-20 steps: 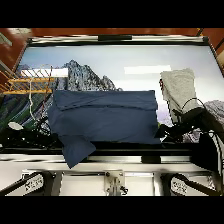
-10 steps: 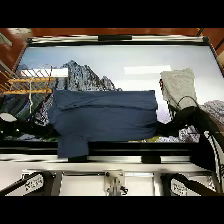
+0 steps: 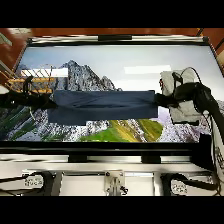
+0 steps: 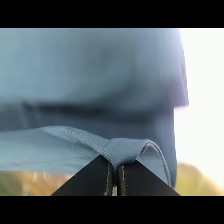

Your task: Fold the shirts.

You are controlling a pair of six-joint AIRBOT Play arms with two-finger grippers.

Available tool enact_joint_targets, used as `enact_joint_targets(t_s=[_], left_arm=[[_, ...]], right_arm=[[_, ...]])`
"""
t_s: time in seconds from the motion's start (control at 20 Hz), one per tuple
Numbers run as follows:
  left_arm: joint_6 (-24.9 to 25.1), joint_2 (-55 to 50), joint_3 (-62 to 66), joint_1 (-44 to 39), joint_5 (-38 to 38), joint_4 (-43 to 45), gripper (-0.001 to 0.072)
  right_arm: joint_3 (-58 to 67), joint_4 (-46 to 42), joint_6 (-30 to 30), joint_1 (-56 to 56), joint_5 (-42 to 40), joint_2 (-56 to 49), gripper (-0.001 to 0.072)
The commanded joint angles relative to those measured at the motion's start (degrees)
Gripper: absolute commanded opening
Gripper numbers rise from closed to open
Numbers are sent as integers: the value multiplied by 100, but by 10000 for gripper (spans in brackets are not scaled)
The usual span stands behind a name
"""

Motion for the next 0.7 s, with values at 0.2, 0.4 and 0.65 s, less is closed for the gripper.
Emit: enact_joint_targets(t_s=[0.2,0.4,0.65], left_arm=[[-553,-1552,1755,-179,525,-592,31],[-592,-1886,1766,-216,538,-592,32],[-671,-1864,1853,-179,188,-595,469]], right_arm=[[796,52,278,90,848,-981,66],[796,55,280,90,839,-1331,76],[796,-256,254,-61,623,-1110,507]])
